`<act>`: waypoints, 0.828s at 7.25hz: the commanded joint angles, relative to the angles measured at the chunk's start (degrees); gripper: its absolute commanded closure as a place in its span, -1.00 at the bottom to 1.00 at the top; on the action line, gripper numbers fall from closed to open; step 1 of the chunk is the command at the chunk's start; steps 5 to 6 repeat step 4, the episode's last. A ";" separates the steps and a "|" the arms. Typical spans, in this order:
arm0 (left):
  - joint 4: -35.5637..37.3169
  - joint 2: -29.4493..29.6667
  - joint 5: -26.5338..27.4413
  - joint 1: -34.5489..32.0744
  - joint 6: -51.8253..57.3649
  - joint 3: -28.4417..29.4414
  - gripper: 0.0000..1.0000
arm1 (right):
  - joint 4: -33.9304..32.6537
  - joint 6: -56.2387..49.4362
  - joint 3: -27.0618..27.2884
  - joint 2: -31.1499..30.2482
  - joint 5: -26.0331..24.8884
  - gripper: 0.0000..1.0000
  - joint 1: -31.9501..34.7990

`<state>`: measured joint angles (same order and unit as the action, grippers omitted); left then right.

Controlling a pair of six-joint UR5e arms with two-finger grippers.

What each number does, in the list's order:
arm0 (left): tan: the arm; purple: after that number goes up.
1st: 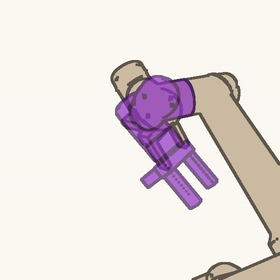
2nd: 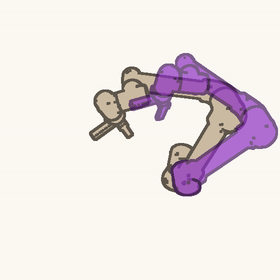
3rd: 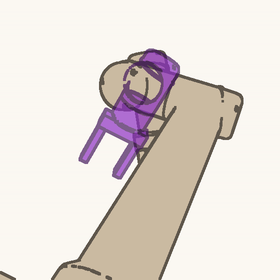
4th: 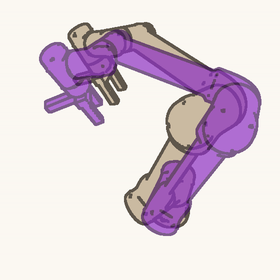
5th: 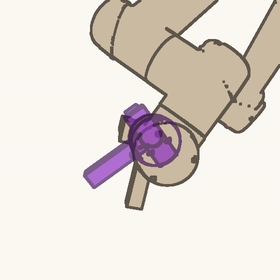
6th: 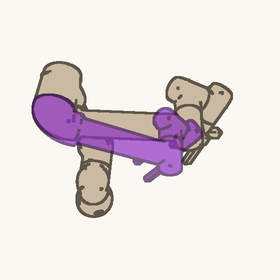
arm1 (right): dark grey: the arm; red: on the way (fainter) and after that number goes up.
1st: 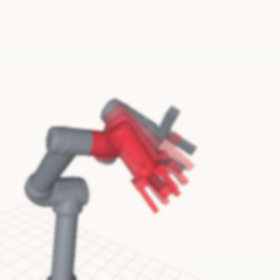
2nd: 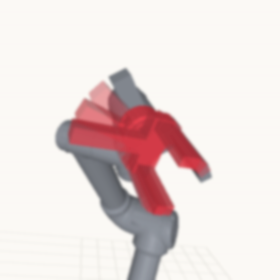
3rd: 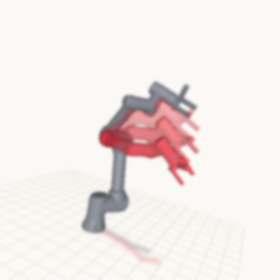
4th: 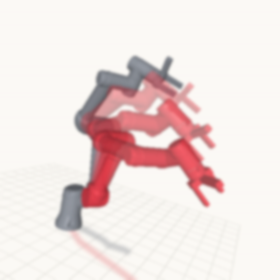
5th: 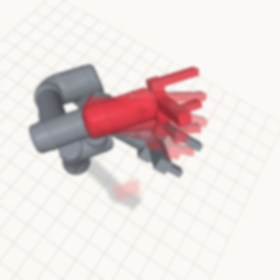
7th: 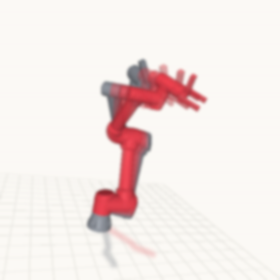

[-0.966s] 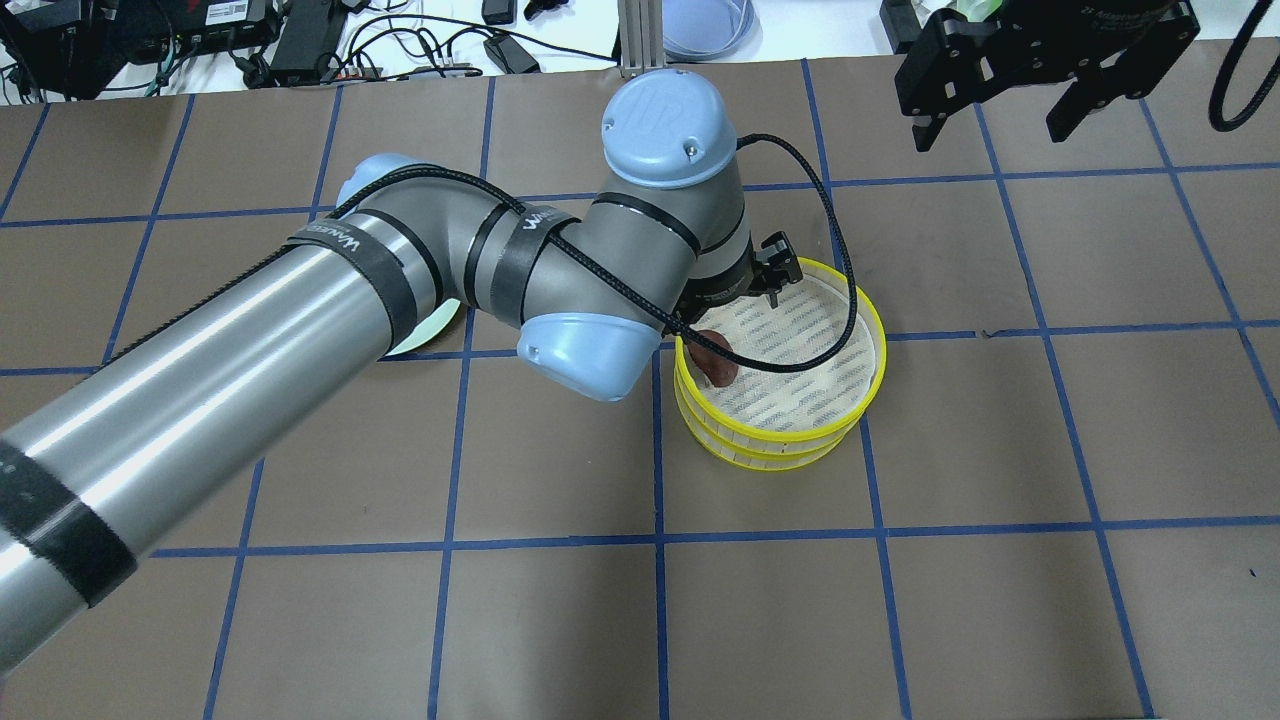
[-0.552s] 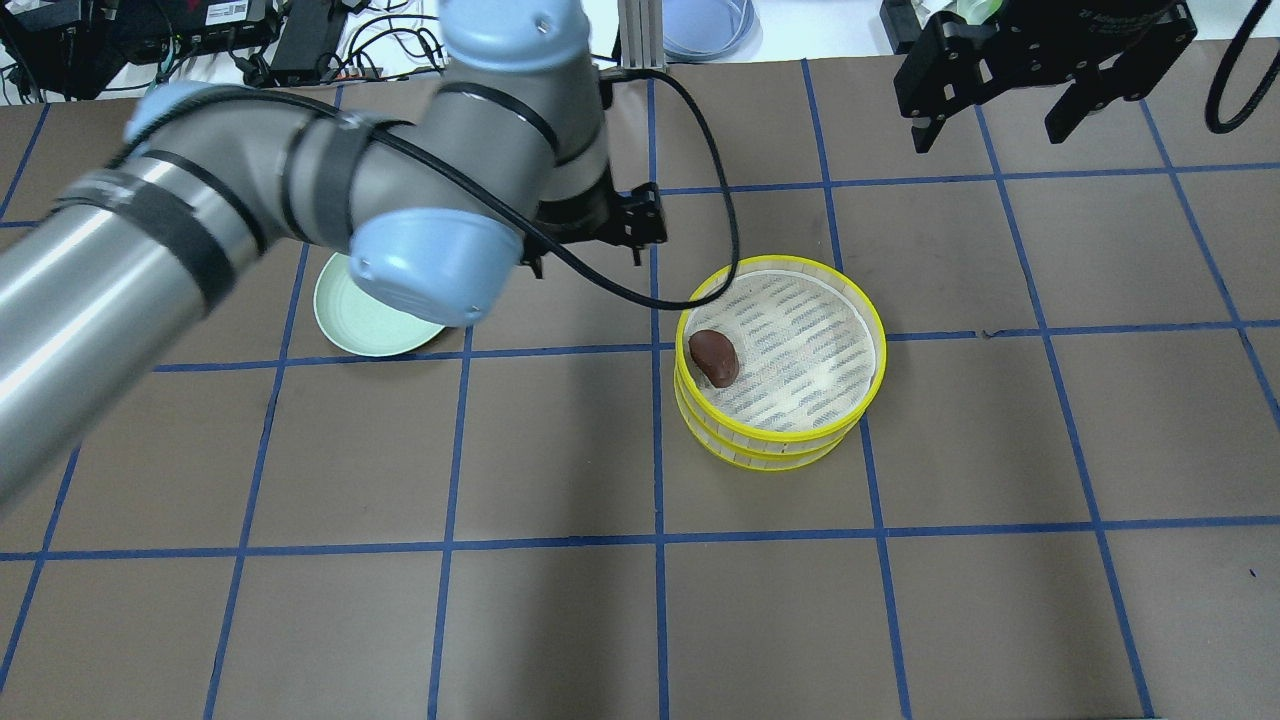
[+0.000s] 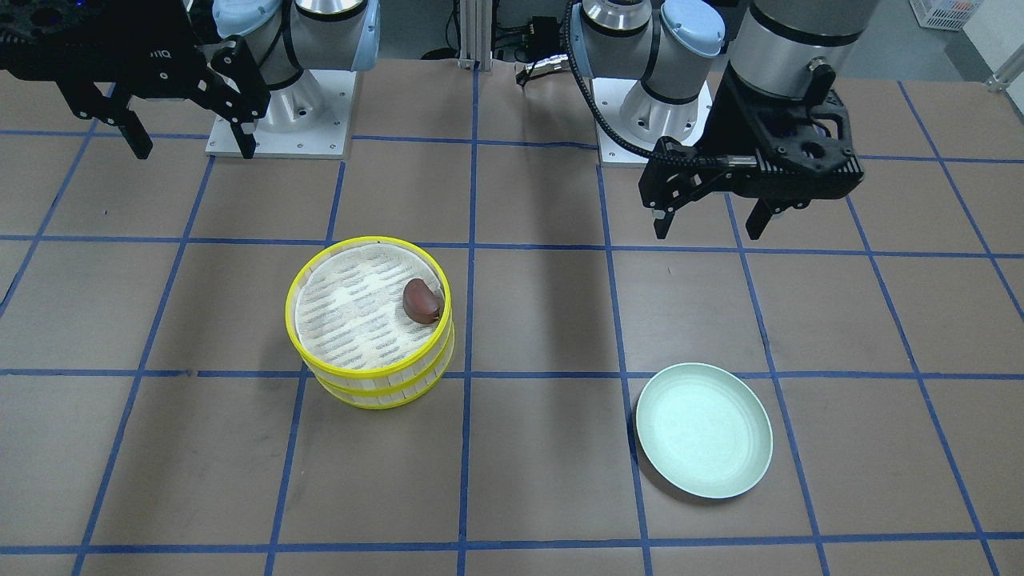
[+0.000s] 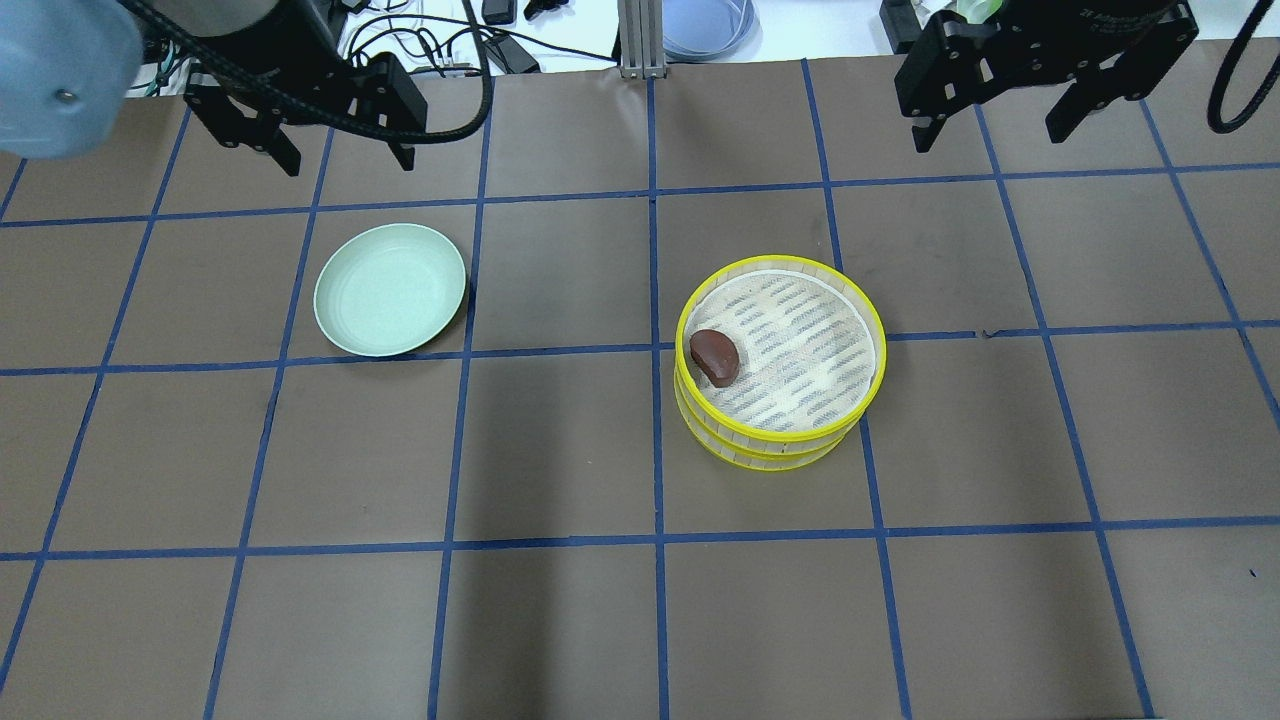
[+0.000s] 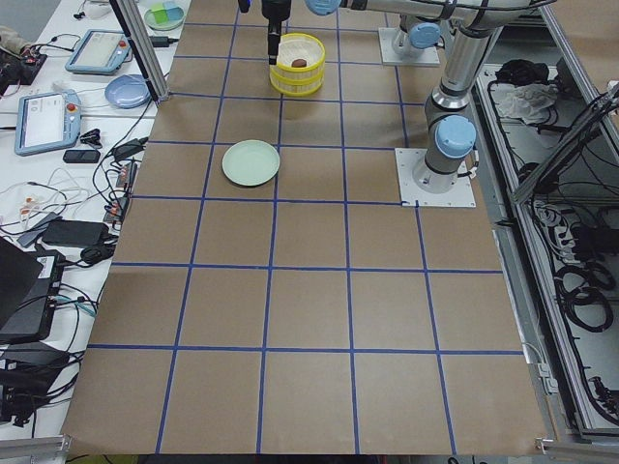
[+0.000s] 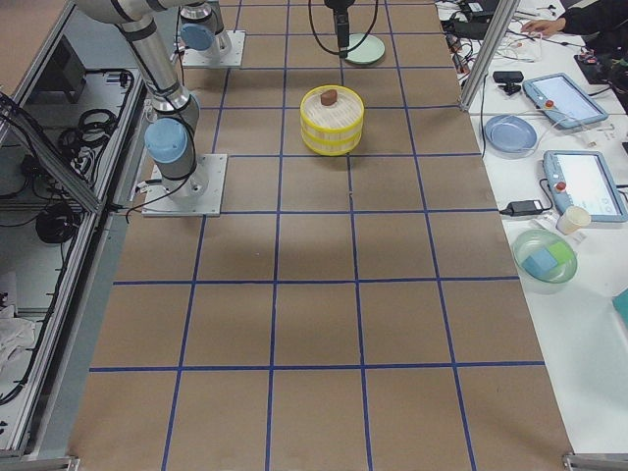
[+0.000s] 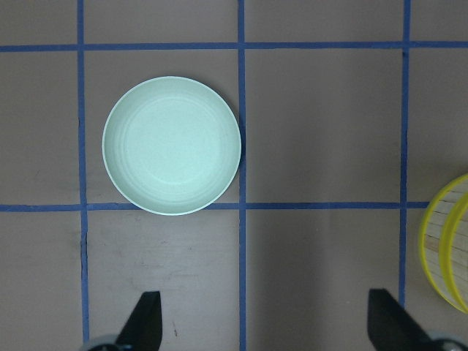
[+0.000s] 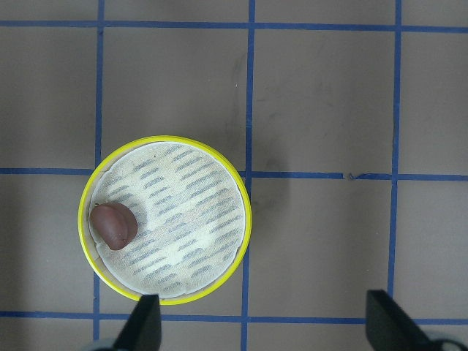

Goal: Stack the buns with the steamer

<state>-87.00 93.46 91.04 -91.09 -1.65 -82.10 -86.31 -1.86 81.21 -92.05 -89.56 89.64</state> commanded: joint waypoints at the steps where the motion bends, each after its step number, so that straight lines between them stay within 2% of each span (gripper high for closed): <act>1: 0.07 0.23 -0.16 0.91 0.16 -1.47 -1.00 | 0.00 0.01 0.00 0.03 0.09 -1.00 0.00; 2: 0.07 0.23 0.01 0.82 0.16 -3.31 -1.00 | 0.00 0.01 0.00 0.03 0.09 -1.00 0.00; 6: 0.07 0.14 -0.16 0.73 0.07 -3.59 -1.00 | 0.00 0.01 0.00 0.12 0.00 -1.00 0.00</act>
